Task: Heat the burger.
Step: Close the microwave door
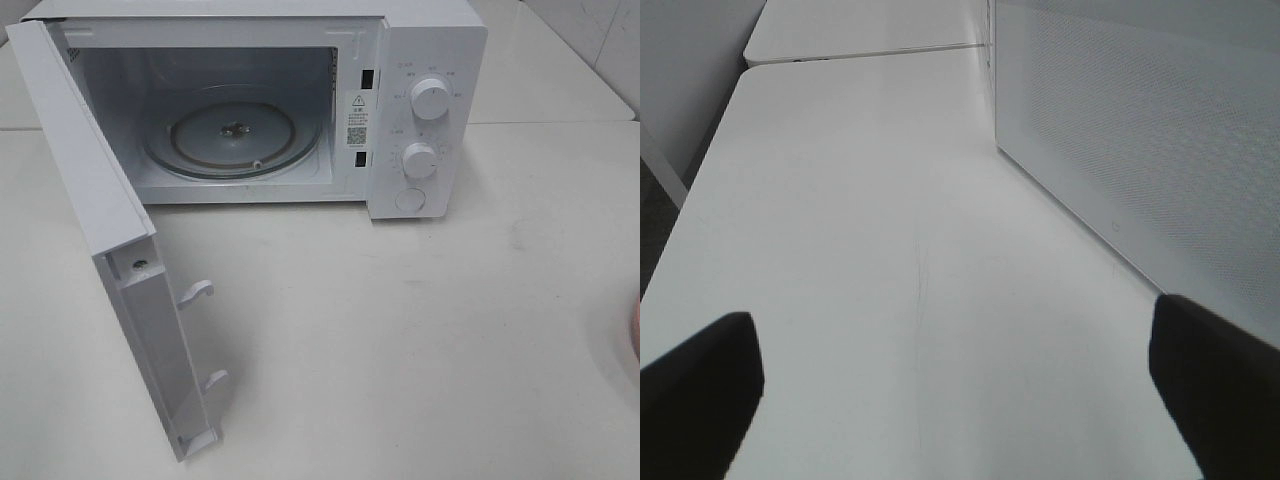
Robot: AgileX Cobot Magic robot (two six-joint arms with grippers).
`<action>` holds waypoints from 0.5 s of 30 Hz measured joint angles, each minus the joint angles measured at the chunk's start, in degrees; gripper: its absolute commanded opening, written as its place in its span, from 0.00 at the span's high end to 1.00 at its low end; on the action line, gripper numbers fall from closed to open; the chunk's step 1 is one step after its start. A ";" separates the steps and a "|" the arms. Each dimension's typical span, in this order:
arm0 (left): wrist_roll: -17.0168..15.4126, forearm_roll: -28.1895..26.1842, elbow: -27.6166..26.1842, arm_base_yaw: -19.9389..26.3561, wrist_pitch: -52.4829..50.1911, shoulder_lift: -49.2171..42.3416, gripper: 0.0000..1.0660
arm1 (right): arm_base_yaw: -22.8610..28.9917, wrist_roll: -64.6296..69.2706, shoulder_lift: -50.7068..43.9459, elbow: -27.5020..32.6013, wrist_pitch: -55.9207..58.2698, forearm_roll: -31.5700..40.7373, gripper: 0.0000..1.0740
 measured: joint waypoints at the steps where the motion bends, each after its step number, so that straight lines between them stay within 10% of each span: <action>1: 0.00 0.00 0.00 0.00 0.00 0.00 0.03 | -1.89 -0.17 -1.95 0.00 -0.06 0.00 0.29; 15: 0.00 0.00 0.00 0.00 0.00 0.00 0.03 | -15.64 -1.95 -12.89 4.93 -1.15 1.20 0.29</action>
